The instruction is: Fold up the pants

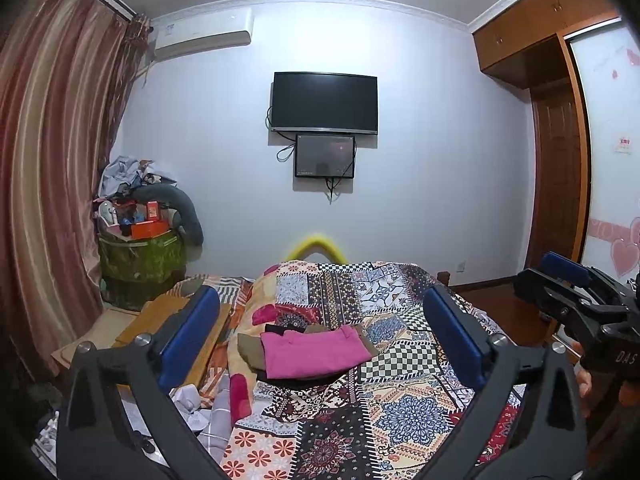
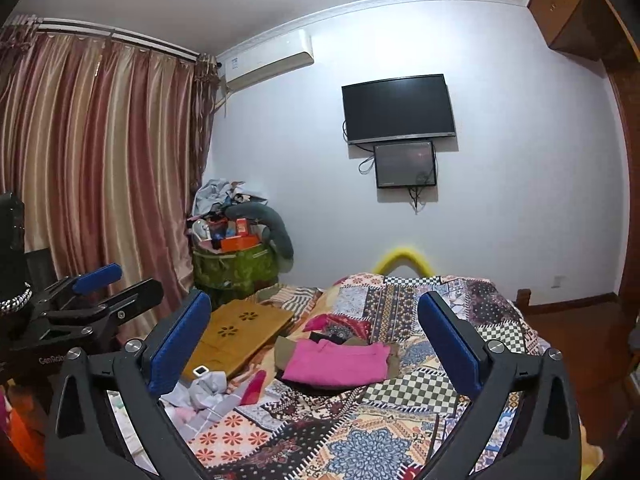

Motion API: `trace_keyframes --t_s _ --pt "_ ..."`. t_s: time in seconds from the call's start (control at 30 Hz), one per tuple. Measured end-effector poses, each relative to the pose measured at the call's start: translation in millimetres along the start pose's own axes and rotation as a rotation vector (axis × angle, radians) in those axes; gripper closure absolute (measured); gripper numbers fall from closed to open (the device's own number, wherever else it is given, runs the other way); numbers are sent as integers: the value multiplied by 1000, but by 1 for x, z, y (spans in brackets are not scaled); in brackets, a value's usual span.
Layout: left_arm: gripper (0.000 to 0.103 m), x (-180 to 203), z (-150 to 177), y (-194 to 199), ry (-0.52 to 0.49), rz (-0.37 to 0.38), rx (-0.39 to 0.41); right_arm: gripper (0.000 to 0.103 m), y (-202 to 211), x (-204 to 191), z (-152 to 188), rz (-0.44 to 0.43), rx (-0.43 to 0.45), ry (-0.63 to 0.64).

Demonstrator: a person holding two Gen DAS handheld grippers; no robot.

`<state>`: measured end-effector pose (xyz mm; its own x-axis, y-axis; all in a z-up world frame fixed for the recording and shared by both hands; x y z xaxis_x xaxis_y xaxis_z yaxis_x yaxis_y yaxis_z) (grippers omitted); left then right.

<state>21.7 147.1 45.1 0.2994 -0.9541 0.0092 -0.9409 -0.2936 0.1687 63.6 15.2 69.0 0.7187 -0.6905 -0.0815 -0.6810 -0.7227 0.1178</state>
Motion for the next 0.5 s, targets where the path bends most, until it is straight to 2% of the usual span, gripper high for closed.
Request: trace_keyframes --t_s 0.5 --pt "0 -6 11 -12 9 -1 -31 0 7 5 10 12 -19 -10"
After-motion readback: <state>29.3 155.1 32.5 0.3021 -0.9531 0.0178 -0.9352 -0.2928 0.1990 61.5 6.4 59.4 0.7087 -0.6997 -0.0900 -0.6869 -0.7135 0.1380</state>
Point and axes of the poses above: each gripper's, at about its wrist camera, not at the fingertips, and y roughly against the way its jaws point, x to its right, z to its underside, the point moved 6 cm from there along -y, roughly the way its jaws point, and after that the axes turned 1 degree about -y, right-handed, at the moved point
